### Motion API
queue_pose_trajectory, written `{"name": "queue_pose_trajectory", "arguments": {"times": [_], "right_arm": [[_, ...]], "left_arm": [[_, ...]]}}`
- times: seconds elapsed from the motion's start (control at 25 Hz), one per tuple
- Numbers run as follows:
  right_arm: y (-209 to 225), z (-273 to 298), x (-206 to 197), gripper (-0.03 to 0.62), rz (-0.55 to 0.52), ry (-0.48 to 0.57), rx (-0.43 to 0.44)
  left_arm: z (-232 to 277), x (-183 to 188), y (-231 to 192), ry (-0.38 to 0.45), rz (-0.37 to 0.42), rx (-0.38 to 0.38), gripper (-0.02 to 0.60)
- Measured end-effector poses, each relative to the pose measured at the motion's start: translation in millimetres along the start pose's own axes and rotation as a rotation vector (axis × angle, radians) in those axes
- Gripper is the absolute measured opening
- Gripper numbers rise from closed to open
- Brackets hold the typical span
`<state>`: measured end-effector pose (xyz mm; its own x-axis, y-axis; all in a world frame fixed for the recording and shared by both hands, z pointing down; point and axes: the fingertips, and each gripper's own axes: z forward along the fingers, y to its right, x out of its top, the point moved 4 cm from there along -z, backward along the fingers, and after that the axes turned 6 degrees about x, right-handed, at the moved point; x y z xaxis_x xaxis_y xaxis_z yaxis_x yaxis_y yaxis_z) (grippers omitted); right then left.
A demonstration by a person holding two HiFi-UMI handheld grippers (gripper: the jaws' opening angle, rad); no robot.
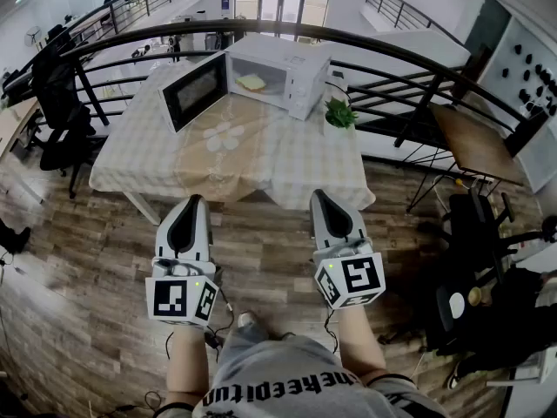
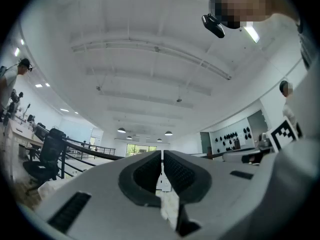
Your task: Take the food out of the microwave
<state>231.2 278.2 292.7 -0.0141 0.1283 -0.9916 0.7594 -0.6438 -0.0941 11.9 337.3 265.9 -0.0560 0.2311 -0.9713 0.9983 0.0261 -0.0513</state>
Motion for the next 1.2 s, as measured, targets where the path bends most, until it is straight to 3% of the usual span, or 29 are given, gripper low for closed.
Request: {"name": "queue_pose_trajectory", "arguments": {"times": [0.6,1.2], "right_arm": [[6,16,-2,0.005,0.0,0.009,-0.016],[-7,61,0,0.005,0.019,0.051,-0.071]], "left_arm": [[17,-5,-8,0.0,-0.001,-0.012,0.015],[50,-6,-51,0.022,0.014,-0.069,0.015]]}}
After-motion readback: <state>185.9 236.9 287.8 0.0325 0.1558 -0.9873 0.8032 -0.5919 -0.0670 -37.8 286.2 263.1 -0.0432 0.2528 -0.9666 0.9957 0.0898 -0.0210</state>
